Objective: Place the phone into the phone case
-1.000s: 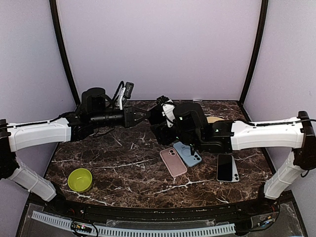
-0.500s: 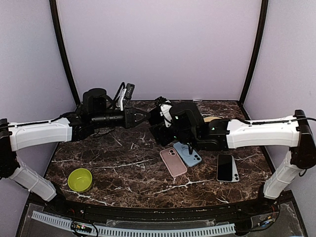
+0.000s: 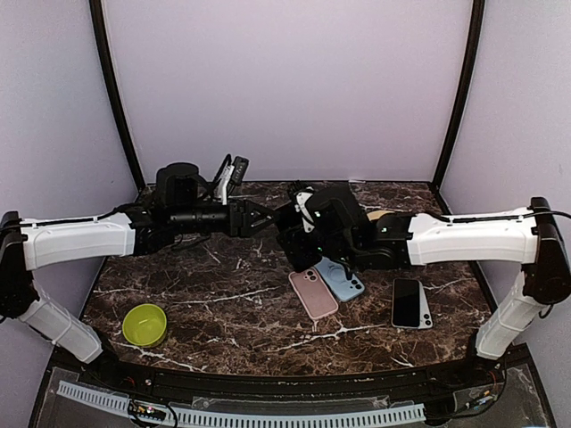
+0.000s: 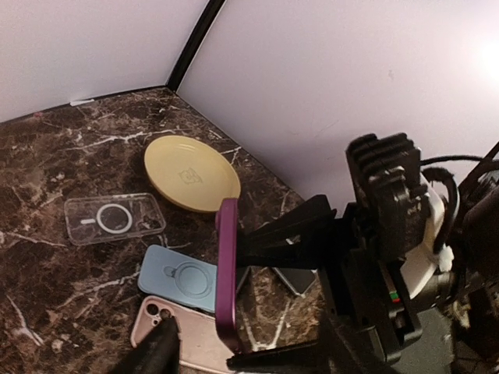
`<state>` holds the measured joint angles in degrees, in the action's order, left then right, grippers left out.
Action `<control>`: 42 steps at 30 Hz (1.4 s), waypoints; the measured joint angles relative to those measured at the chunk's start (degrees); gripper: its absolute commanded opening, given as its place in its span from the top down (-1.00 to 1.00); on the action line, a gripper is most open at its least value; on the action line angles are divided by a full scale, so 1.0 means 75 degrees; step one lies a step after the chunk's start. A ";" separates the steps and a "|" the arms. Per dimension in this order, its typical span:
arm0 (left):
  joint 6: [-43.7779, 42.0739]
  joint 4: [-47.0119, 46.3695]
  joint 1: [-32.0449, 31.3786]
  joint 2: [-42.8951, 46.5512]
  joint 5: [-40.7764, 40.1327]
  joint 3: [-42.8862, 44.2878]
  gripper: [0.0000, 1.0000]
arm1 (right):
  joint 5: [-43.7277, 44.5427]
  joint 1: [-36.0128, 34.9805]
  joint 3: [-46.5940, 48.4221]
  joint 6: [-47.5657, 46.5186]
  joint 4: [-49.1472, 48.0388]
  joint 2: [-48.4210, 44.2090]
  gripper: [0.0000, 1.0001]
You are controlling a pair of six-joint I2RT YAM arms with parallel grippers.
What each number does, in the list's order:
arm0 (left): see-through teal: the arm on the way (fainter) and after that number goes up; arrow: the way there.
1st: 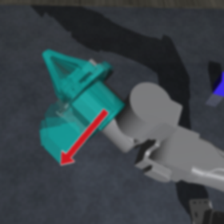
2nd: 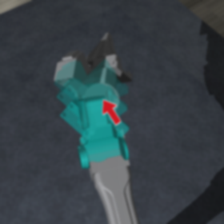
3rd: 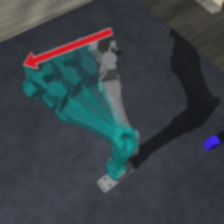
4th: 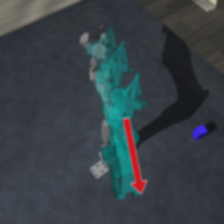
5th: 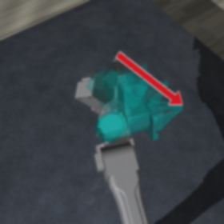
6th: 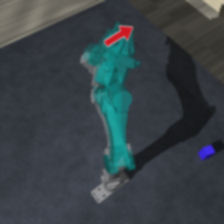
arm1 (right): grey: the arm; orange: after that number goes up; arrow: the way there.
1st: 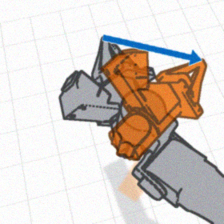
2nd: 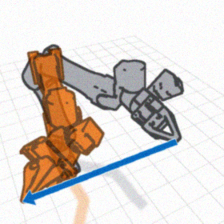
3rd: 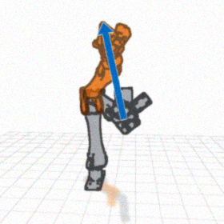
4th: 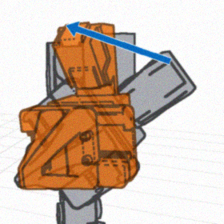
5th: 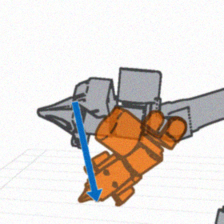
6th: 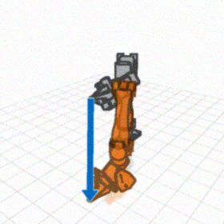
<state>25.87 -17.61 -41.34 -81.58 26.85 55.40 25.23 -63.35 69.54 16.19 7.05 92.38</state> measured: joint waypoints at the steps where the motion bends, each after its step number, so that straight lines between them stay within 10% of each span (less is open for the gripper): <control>1: -0.0090 0.0099 -0.0003 -0.0017 -0.0093 0.0009 -0.45 | -0.0006 0.0029 -0.0067 0.0198 0.0087 -0.0003 0.58; 15: -0.1553 0.2174 0.0000 -0.0583 -0.2124 0.0466 -0.73 | -0.0766 0.0181 -0.0804 0.2095 0.1119 0.0702 1.00; 42: -0.1778 0.2363 0.0149 -0.0595 -0.2445 0.0466 -0.73 | -0.1291 0.0606 -0.0667 0.2052 0.1288 0.1644 1.00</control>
<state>12.53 0.12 -40.23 -86.04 8.51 58.89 15.55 -58.81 64.53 31.57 16.71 104.71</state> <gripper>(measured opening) 0.866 0.749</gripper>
